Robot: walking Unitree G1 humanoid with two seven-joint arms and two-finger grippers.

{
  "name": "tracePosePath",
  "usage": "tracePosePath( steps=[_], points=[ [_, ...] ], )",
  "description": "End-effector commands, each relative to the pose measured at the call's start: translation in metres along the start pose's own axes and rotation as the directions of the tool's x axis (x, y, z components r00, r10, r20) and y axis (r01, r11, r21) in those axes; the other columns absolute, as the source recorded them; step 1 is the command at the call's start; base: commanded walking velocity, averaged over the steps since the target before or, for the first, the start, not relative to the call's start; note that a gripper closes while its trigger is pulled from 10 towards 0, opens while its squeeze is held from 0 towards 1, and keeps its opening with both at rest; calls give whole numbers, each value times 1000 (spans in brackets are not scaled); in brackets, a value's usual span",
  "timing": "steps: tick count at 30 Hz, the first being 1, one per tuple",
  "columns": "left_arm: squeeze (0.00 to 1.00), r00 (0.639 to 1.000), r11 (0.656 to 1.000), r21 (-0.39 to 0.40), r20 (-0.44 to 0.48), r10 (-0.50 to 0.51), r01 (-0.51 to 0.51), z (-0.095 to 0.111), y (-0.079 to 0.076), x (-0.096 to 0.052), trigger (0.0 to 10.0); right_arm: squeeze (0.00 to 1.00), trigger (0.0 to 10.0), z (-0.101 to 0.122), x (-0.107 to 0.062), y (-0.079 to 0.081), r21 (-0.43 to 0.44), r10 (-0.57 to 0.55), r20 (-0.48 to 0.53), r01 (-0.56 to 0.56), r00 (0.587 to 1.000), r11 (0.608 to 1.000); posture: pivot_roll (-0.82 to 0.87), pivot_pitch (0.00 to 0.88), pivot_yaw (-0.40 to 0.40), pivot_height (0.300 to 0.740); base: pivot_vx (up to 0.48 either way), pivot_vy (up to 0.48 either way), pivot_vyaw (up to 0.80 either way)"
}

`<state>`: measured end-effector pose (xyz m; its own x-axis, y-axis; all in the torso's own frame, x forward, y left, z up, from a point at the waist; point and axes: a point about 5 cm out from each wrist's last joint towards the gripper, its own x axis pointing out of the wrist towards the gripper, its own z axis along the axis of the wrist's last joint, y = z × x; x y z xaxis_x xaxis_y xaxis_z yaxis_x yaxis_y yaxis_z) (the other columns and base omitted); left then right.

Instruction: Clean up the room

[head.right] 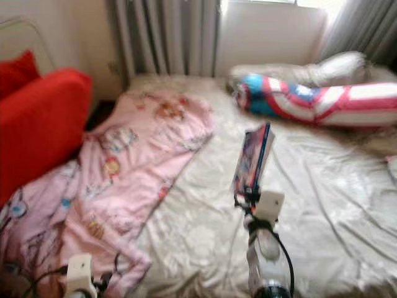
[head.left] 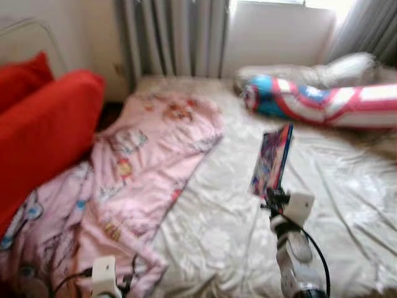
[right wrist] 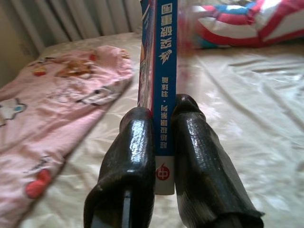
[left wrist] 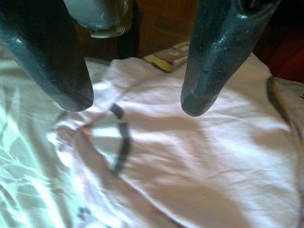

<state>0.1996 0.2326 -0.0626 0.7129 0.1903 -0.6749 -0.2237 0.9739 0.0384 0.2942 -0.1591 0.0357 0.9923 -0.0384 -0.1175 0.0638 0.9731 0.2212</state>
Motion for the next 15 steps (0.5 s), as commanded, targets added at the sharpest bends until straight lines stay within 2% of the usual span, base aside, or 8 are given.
tracePosePath(
  steps=[1, 15],
  points=[
    [0, 999, 1000, 7, -51, -7, 7, -13, -2, -3, 10000, 0, 10000, 12, 4, 2, -10, 11, 54, -10, 998, 1000, -36, 31, -29, 740, 0, -262, 0],
    [0, 997, 1000, 8, -79, -7, 7, -18, 4, -5, 10000, 0, 10000, 13, 5, 2, -3, 0, 54, 0, 999, 1000, -35, 46, -30, 740, 0, -263, 0]
  ],
)
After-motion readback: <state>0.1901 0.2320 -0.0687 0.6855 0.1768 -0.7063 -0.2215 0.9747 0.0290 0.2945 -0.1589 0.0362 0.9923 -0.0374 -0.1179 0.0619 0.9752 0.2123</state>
